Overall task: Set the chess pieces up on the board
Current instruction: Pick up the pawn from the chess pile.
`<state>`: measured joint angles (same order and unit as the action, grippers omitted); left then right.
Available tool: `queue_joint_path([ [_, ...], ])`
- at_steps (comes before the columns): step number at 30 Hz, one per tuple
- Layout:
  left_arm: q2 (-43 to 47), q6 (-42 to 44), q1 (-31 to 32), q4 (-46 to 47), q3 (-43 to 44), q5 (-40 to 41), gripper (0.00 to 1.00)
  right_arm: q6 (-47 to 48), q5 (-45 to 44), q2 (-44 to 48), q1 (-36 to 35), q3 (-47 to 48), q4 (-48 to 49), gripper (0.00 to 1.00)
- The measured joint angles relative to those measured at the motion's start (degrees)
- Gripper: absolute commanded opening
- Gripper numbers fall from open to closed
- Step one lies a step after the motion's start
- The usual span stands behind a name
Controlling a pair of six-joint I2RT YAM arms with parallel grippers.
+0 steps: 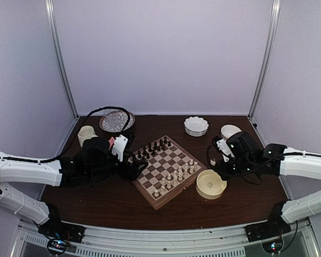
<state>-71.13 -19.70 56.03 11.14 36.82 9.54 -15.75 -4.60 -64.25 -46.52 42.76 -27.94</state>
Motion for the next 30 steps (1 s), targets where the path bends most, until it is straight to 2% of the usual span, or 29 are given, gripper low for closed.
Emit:
queue_joint_path([
  [5,-0.39,1.22,0.00,2.60,-0.31,-4.98,0.76,0.83,4.26,0.33,0.00,-0.52,2.12,0.08],
  [11,-1.51,3.26,0.76,6.84,-1.33,-12.31,0.75,2.12,14.84,1.33,0.00,-1.57,6.36,0.05],
  [16,-1.51,5.22,1.86,15.08,-5.16,-16.65,0.75,2.16,24.94,1.38,-0.68,-1.62,11.82,0.05],
  [22,-2.93,13.05,7.69,30.64,-12.09,-15.17,0.76,1.25,30.64,2.05,-4.07,-1.49,17.18,0.04],
  [25,-6.58,19.63,11.58,40.72,-15.19,-10.97,0.76,-0.42,31.67,2.05,-6.32,-1.42,20.37,0.04],
  [30,-13.49,27.67,14.64,53.55,-18.21,-5.44,0.77,-3.67,31.32,1.62,-11.39,-1.38,26.75,0.04],
])
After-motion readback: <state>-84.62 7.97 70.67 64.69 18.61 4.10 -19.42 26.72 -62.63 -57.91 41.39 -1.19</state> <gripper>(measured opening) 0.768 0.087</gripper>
